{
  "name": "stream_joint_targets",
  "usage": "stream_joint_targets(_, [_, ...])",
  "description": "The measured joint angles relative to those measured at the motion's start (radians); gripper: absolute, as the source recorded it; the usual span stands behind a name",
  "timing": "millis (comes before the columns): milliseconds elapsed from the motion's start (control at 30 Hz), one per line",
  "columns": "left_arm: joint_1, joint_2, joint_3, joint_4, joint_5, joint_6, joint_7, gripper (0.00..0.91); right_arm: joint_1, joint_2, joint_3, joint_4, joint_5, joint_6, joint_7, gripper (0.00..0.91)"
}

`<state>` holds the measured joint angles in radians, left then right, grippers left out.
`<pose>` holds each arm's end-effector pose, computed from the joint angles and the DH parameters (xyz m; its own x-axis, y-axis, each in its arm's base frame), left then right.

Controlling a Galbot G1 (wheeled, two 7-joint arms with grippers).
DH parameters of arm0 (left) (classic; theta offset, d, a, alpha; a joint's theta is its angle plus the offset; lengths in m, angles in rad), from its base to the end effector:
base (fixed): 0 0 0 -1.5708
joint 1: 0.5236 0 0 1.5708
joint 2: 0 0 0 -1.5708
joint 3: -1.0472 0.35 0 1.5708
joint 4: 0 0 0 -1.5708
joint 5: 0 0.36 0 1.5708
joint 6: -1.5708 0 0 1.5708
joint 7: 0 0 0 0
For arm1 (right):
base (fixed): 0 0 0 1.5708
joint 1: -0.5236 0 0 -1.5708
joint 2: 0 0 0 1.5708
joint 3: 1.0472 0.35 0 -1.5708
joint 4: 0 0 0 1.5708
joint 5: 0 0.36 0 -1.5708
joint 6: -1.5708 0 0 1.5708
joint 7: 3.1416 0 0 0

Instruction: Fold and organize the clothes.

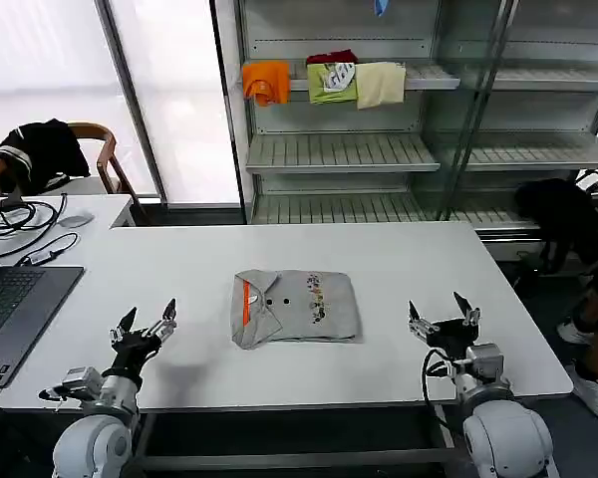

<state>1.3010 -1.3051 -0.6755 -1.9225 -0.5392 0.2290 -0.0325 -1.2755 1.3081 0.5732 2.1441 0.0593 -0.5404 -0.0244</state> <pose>0.2720 0.1087 -0.2820 -0.9942 -0.0236 0.1047 -0.0479 0.9706 -0.2358 0.2613 -0.0547 -0.2101 -0.9808 -0.0142 0.1947 -0.0548 0.9772 -0.2050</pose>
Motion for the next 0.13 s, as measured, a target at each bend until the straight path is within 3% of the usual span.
stream_joint_targets(133, [0.012,0.003,0.009,-0.005,0.017,-0.009,0.001,0.907,-0.037,0.004,0.006,0.01,0.004,0.01,0.0,0.907])
